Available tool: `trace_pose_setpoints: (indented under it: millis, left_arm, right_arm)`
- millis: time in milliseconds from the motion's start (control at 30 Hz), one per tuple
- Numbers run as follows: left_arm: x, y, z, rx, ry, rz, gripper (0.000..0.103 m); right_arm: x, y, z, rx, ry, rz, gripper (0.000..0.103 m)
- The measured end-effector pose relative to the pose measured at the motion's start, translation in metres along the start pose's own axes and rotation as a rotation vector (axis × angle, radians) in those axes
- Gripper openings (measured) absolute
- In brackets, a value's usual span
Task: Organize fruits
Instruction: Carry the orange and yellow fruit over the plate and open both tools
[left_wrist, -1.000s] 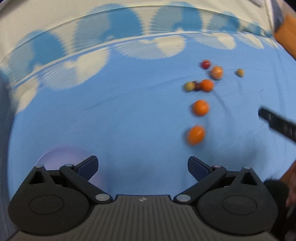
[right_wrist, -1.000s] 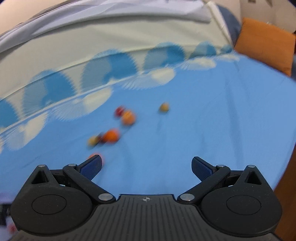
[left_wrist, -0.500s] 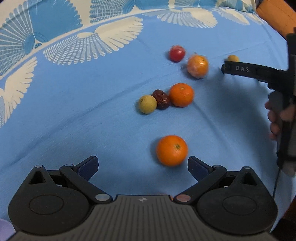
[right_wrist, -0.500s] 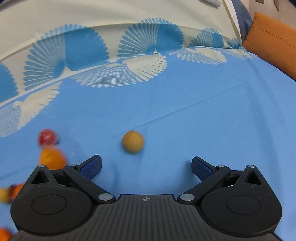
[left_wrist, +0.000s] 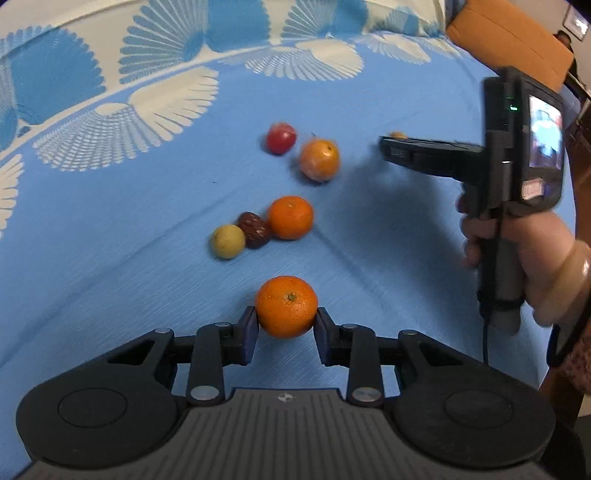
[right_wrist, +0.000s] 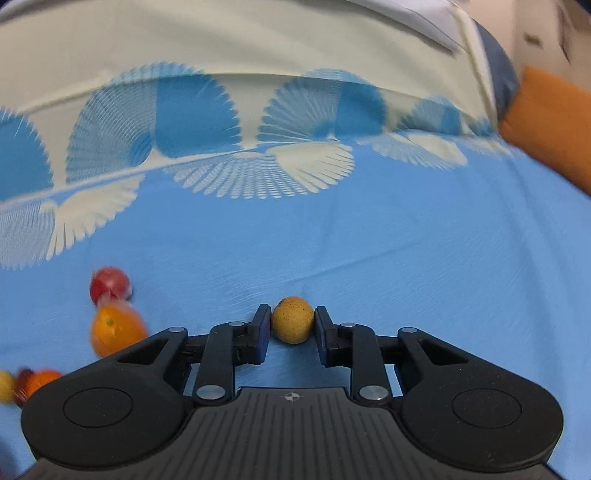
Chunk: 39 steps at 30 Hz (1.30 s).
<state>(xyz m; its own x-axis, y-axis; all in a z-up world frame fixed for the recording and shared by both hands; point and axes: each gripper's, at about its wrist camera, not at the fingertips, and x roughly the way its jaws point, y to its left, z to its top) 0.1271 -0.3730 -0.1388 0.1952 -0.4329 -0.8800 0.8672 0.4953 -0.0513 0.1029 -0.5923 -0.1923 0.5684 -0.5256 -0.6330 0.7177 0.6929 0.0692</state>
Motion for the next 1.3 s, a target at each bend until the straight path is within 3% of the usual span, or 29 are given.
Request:
trace_pose_setpoints:
  millis: [200,300,400,600,767,933,1133,1300]
  left_arm:
    - [-0.054,0.017,-0.011,-0.069,-0.05,0.051,0.036]
    - [-0.097,0.028,-0.029,-0.11,-0.077,0.062,0.036]
    - [-0.14,0.034,-0.056,-0.147,-0.089,0.117,0.036]
    - [-0.227,0.045,-0.116,-0.173,-0.109,0.258,0.036]
    - [-0.287,0.057,-0.168,-0.274,-0.1,0.35,0.036]
    - [-0.326,0.065,-0.229,-0.376,-0.076,0.401,0.036]
    - [-0.35,0.07,-0.29,-0.455,-0.056,0.428,0.036]
    - [-0.362,0.067,-0.32,-0.474,-0.075,0.465,0.036]
  right_arm:
    - [-0.064,-0.01,0.007,0.078,-0.061,0.042,0.026]
    - [-0.114,-0.007,0.004,0.085,-0.086,0.103,0.026]
    - [-0.165,0.004,-0.007,0.083,-0.099,0.172,0.026]
    - [-0.269,0.052,-0.04,0.008,-0.104,0.353,0.027]
    - [-0.343,0.098,-0.069,-0.077,-0.064,0.539,0.027]
    - [-0.398,0.131,-0.092,-0.154,-0.018,0.657,0.027]
    - [-0.445,0.162,-0.122,-0.259,0.013,0.729,0.027]
    - [-0.469,0.186,-0.15,-0.389,0.049,0.752,0.027]
